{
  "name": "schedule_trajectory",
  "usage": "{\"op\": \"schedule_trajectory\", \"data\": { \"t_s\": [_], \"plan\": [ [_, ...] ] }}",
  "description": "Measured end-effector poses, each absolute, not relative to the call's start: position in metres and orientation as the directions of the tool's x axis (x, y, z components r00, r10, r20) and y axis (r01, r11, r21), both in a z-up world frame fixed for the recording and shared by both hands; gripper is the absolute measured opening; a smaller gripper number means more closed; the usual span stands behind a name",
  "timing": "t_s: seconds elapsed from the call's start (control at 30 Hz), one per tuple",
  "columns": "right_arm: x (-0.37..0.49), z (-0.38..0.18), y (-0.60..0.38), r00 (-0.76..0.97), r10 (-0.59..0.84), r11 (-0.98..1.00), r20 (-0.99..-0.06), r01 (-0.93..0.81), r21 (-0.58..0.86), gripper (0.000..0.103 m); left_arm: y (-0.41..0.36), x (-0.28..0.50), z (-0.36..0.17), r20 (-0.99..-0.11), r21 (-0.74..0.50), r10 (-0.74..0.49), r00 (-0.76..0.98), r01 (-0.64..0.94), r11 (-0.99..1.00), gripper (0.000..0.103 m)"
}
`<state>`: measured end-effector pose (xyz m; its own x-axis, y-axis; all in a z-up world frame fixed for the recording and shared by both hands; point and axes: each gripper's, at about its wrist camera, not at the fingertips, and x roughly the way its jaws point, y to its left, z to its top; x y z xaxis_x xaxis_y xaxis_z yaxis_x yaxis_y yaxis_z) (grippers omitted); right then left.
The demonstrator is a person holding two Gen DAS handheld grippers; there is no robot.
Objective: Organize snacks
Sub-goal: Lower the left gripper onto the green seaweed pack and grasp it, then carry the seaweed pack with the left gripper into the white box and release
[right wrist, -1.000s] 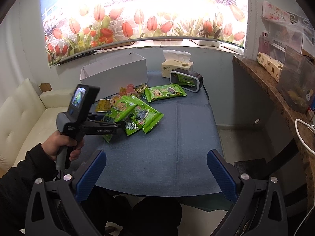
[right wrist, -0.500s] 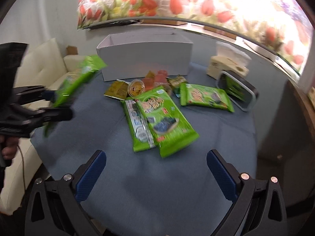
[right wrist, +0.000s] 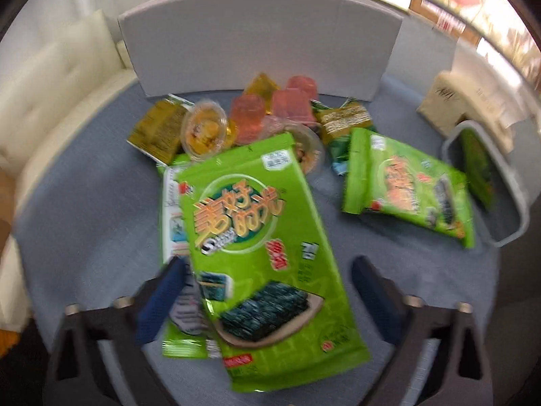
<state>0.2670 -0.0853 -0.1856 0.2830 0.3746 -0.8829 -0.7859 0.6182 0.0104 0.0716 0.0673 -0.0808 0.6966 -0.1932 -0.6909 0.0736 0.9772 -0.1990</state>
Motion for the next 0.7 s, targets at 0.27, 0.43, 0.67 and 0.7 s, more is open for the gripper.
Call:
{"op": "schedule_trajectory", "data": {
  "t_s": [0.27, 0.43, 0.67, 0.7],
  "plan": [
    [0.251, -0.166, -0.11, 0.315, 0.437, 0.657, -0.843, -0.751, 0.06, 0.077, 0.066, 0.076, -0.083, -0.69, -0.201, -0.196, 0.696, 0.076, 0.977, 0.07],
    [0.228, -0.135, -0.129, 0.384, 0.461, 0.689, -0.8, -0.723, 0.05, 0.077, 0.064, 0.08, -0.076, -0.68, -0.205, -0.193, 0.707, 0.07, 0.976, 0.07],
    [0.228, -0.072, -0.119, 0.444, 0.517, 0.704, -0.732, -0.707, 0.067, 0.077, 0.084, 0.118, -0.041, -0.659, -0.208, -0.127, 0.741, -0.016, 0.978, 0.07],
    [0.233, -0.063, -0.113, 0.441, 0.532, 0.698, -0.722, -0.712, 0.079, 0.077, 0.091, 0.129, -0.032, -0.647, -0.22, -0.121, 0.753, -0.032, 0.975, 0.07]
  ]
}}
